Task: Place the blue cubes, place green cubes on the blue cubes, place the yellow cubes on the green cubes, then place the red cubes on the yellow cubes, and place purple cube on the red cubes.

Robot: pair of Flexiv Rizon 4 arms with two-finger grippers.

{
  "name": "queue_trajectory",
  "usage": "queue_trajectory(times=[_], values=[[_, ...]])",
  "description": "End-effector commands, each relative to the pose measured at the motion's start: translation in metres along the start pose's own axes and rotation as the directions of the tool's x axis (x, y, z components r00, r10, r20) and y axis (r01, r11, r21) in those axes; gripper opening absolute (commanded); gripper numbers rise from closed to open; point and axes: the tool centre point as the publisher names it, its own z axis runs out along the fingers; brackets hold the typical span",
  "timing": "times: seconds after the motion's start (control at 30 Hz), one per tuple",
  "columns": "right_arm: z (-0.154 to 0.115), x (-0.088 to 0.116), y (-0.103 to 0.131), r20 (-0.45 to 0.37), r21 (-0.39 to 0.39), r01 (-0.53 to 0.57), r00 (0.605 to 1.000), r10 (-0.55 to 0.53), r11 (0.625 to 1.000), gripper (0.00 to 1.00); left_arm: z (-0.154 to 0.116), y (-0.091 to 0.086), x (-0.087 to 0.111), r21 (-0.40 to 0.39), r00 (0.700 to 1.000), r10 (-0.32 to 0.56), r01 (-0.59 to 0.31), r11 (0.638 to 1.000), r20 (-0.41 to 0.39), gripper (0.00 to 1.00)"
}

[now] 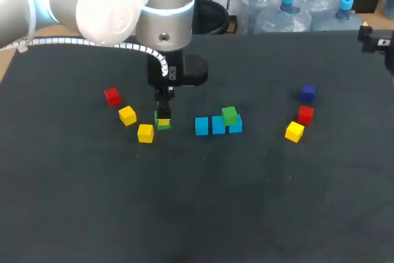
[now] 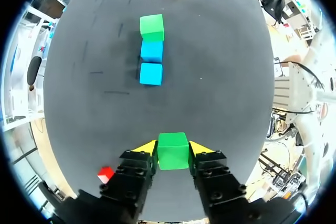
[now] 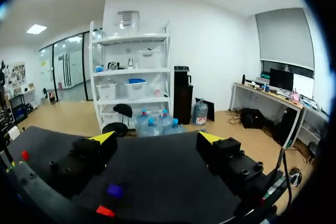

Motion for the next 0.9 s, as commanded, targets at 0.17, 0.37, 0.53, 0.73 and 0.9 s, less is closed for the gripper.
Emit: queue_trajectory(times=[0.17,0.37,0.53,0.73,0.9], values=[[0.001,0.003,0.005,0.229,-0.019,-0.013,0.973,0.017,1.000,1.00,-0.003,0.005,-0.003,-0.002,1.000,-0.002,0.002,1.000,-0.001,0.00],[0.001,0.003,0.005,0.229,-0.019,-0.013,0.973,0.017,1.000,1.00,-0.004,0.006,-0.001,-0.004,1.000,-0.007,0.007,1.000,0.003,0.00],[0.001,0.003,0.005,0.229,-0.019,-0.013,0.973,0.017,1.000,1.00,-0.004,0.006,-0.006,-0.005,1.000,-0.001,0.001,1.000,0.008,0.00],[0.001,0.003,0.005,0.229,-0.019,-0.013,0.973,0.017,1.000,1.00,-0.010,0.004,-0.021,-0.010,0.999,0.019,-0.018,1.000,0.036,0.00],[0.001,0.003,0.005,0.229,-0.019,-0.013,0.973,0.017,1.000,1.00,-0.016,0.004,-0.036,-0.024,0.998,0.045,-0.043,0.999,0.049,0.00]])
